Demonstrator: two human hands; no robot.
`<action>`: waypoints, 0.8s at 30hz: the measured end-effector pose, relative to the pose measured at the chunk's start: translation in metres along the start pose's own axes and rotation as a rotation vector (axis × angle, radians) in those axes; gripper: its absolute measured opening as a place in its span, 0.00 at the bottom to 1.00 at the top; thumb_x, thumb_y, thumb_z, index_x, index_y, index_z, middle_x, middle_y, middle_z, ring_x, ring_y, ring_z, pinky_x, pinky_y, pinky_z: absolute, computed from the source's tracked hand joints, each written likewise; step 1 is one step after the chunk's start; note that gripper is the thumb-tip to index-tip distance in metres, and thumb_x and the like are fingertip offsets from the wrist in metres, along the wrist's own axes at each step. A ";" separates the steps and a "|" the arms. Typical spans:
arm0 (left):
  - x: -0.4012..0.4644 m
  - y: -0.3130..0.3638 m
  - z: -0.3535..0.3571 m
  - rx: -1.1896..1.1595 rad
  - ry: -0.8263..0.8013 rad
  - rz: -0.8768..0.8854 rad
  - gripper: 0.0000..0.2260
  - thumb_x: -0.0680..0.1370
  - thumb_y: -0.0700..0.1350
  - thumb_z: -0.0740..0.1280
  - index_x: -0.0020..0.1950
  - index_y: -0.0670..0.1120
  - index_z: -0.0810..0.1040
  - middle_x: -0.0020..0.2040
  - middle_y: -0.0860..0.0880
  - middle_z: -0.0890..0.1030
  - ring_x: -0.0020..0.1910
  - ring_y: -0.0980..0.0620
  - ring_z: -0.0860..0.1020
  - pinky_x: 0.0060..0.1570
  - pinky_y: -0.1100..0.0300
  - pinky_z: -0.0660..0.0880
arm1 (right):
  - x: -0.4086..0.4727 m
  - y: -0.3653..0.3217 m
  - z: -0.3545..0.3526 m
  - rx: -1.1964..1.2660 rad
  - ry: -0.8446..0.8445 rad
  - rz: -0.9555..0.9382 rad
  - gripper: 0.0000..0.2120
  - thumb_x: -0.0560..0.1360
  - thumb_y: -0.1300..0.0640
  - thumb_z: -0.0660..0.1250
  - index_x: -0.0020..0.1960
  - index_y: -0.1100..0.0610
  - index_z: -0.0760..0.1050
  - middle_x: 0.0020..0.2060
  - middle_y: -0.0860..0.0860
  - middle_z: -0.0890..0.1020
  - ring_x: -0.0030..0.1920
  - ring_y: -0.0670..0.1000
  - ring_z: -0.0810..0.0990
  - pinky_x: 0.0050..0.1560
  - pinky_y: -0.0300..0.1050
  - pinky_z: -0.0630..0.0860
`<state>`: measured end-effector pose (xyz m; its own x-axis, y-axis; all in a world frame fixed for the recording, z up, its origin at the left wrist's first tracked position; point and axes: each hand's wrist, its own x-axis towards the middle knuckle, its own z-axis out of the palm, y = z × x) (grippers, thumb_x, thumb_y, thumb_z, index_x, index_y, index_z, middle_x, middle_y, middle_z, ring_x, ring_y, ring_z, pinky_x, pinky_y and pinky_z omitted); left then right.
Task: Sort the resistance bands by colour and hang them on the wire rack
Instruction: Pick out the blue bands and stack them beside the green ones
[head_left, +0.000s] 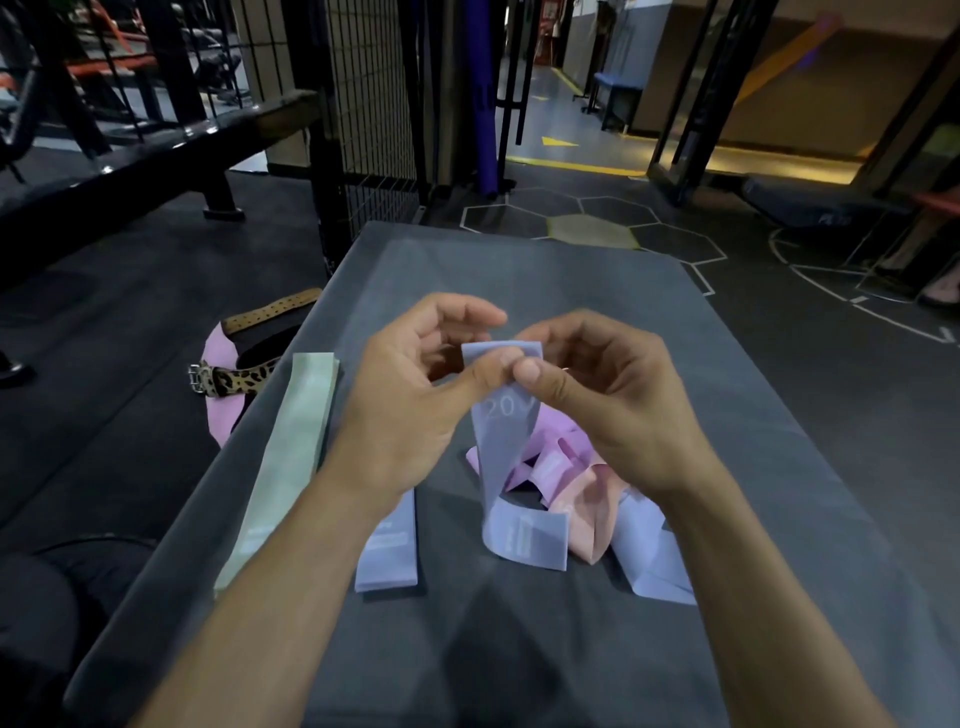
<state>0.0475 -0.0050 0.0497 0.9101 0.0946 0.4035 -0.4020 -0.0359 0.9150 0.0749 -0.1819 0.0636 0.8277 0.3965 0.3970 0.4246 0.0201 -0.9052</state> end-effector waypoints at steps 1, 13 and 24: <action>0.000 -0.001 0.000 -0.032 0.000 -0.017 0.11 0.71 0.50 0.76 0.52 0.53 0.82 0.50 0.47 0.85 0.51 0.45 0.83 0.54 0.49 0.81 | 0.000 -0.001 -0.001 -0.002 0.014 -0.013 0.07 0.73 0.59 0.73 0.50 0.58 0.82 0.43 0.53 0.86 0.45 0.57 0.84 0.51 0.56 0.81; -0.016 -0.030 0.000 0.116 -0.387 -0.320 0.08 0.79 0.36 0.71 0.57 0.43 0.83 0.51 0.50 0.87 0.52 0.48 0.84 0.56 0.53 0.80 | 0.021 -0.043 0.002 -0.060 0.313 -0.328 0.06 0.77 0.65 0.70 0.48 0.55 0.78 0.39 0.48 0.80 0.39 0.46 0.78 0.39 0.43 0.76; -0.023 -0.030 -0.038 0.145 -0.274 -0.490 0.07 0.80 0.43 0.70 0.50 0.39 0.83 0.47 0.41 0.85 0.43 0.51 0.80 0.51 0.52 0.81 | 0.083 -0.049 0.008 -0.004 0.445 -0.164 0.07 0.77 0.59 0.72 0.54 0.60 0.79 0.47 0.56 0.85 0.45 0.50 0.83 0.43 0.48 0.80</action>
<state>0.0348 0.0321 0.0125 0.9871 -0.1262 -0.0983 0.0732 -0.1903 0.9790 0.1196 -0.1424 0.1393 0.8263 -0.0438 0.5615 0.5631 0.0460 -0.8251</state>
